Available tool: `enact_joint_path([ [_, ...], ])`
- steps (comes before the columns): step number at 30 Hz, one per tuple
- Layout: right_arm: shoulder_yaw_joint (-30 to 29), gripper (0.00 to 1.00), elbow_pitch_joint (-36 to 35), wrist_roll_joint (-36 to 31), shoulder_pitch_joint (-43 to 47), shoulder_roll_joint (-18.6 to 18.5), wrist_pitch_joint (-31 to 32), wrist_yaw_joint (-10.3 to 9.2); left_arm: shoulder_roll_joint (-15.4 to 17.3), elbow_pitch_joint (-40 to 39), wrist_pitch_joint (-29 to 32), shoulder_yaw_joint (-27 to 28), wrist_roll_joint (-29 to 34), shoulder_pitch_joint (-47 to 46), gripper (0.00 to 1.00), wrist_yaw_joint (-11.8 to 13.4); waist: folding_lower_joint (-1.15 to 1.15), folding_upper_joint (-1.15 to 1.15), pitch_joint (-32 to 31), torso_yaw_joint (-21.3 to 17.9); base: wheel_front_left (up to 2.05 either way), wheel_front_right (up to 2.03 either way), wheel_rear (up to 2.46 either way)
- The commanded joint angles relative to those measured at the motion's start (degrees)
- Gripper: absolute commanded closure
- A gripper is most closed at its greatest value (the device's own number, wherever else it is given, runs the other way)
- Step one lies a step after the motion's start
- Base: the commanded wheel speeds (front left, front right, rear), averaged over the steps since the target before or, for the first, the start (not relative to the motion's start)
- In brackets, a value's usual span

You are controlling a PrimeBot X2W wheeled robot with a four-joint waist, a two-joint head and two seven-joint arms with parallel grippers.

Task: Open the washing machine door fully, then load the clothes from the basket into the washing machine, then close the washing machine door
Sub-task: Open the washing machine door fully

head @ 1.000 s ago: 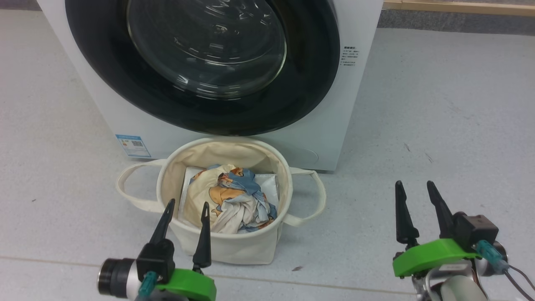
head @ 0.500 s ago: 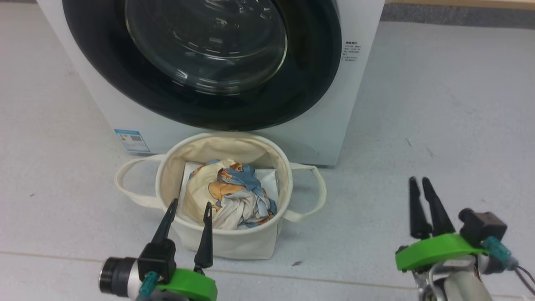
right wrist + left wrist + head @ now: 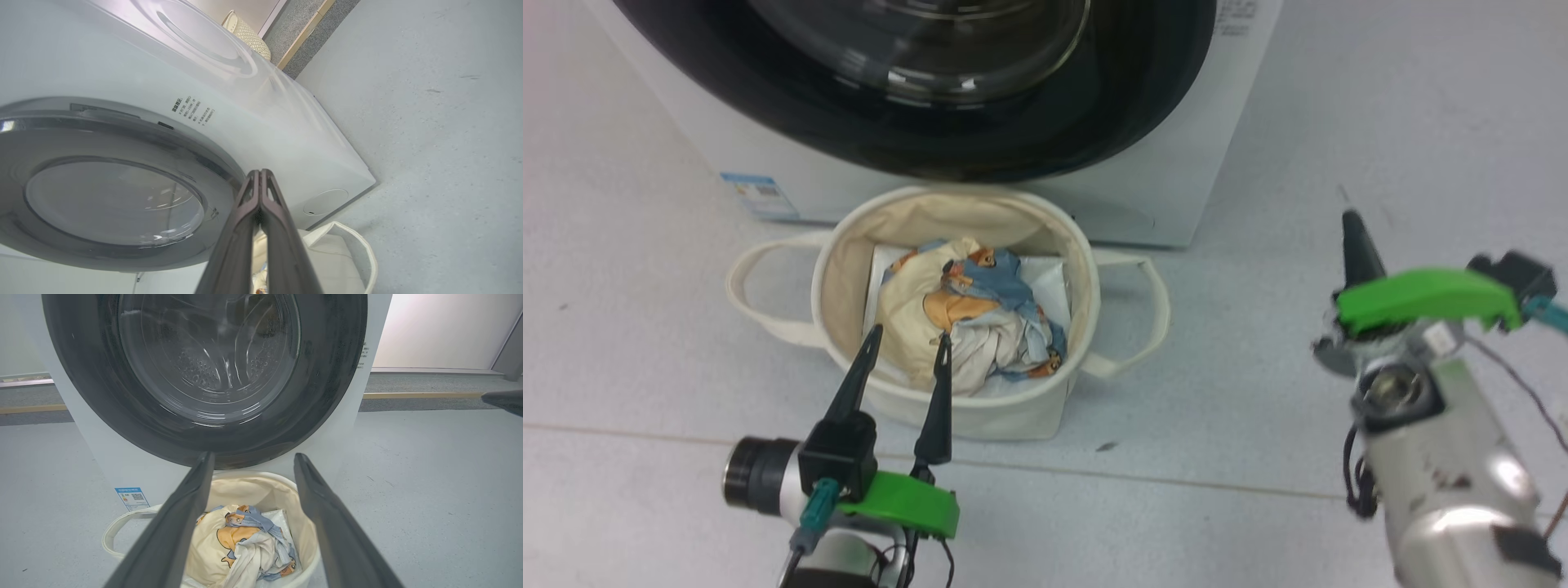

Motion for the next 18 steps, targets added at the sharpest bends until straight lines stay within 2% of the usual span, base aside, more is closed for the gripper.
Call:
enact_joint_path([
  [1, -0.11, 1.00, -0.75, 2.18, -3.31, 0.06, 1.70, 0.00, 0.29, -2.11, -0.69, 1.34, 0.06, -2.07, 0.00, 0.25, 0.00, 0.00, 2.24, 0.71, 0.00, 0.00, 0.00],
  [5, -5.97, 1.00, 2.71, 14.32, -11.60, -0.45, 11.94, 0.00, 0.28, -1.77, -0.69, 0.17, -0.97, -4.05, 0.00, 0.09, 0.00, 0.00, 5.95, 1.79, 0.00, 0.00, 0.00],
  [11, -7.88, 1.00, 3.79, 20.48, -22.04, -3.08, 21.57, 0.00, 0.28, -2.88, -0.69, -1.08, -1.95, -7.47, 0.00, 1.09, 0.00, 0.00, 12.26, 3.32, 0.00, 0.00, 0.00],
  [18, -9.11, 1.00, 5.29, 24.52, -30.17, -4.08, 27.37, 0.00, 0.27, -3.01, -0.69, -3.29, -3.25, -10.91, 0.00, 1.79, 0.00, 0.00, 17.50, 5.00, 0.00, 0.00, 0.00],
])
